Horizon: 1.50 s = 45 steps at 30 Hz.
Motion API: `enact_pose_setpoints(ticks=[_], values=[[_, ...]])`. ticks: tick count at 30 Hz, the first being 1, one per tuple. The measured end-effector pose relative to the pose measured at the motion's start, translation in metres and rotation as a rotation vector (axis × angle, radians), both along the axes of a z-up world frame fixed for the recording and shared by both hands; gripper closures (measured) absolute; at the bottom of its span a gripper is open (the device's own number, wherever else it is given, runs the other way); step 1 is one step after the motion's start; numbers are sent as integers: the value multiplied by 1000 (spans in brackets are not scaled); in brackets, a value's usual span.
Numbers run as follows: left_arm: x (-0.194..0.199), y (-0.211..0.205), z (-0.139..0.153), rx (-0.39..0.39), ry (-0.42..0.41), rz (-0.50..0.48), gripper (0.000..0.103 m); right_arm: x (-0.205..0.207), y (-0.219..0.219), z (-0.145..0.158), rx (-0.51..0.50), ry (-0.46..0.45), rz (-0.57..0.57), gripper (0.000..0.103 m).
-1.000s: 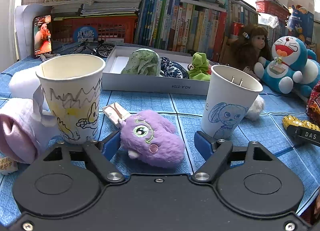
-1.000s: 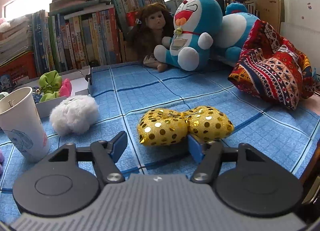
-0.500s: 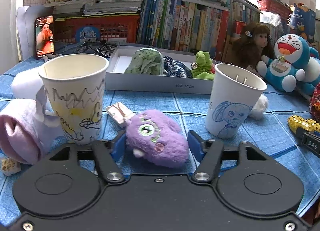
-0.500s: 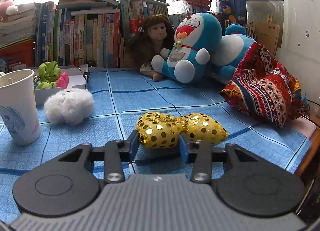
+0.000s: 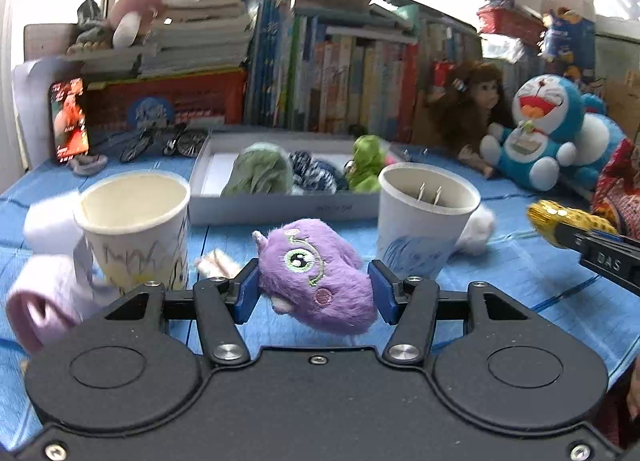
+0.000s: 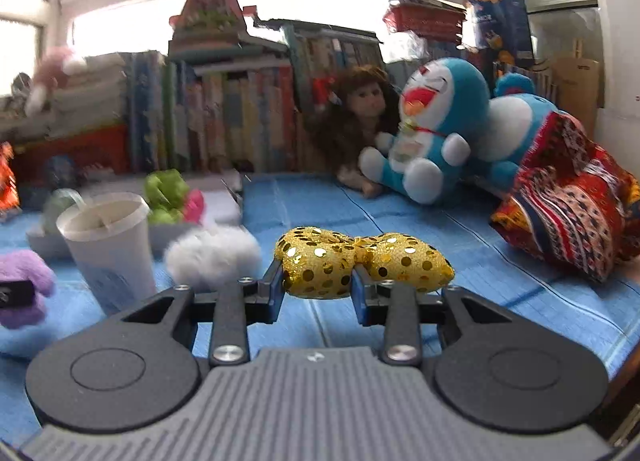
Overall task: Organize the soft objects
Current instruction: 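Carry the purple plush in left tool and gold bow in right tool over the white tray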
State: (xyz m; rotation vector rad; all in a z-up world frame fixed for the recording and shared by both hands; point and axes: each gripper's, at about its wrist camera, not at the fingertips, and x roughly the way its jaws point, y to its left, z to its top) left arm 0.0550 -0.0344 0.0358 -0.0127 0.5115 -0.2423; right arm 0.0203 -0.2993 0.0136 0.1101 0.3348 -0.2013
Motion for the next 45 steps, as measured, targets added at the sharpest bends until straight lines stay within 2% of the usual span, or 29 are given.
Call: enact_pose_setpoints(ticks=[9,14,22,25,28,33,38,41,45], values=[[12,10,55,-18,-38,-60,49,25,-5,45,120,-49,148,64],[34,23,87,-52,-41,-57,49,43,-2,68,134,-66,208,64],[84,44,121,-83,6,-34,49,81,6,107,176,-53,312,64],[107,50,129,-110,49,-27,49,95,15,117,168,-47,343,64],[130,54,130,-145,103,-27,49,111,27,124,162,-30,389,64],[172,55,122,-161,206,0,49,147,44,127,138,37,424,64],[213,47,102,-141,298,13,49,189,54,116,119,146,441,64],[235,42,91,-129,332,17,49,214,60,108,68,196,465,64],[264,36,75,-110,376,21,49,237,65,96,58,249,510,64]])
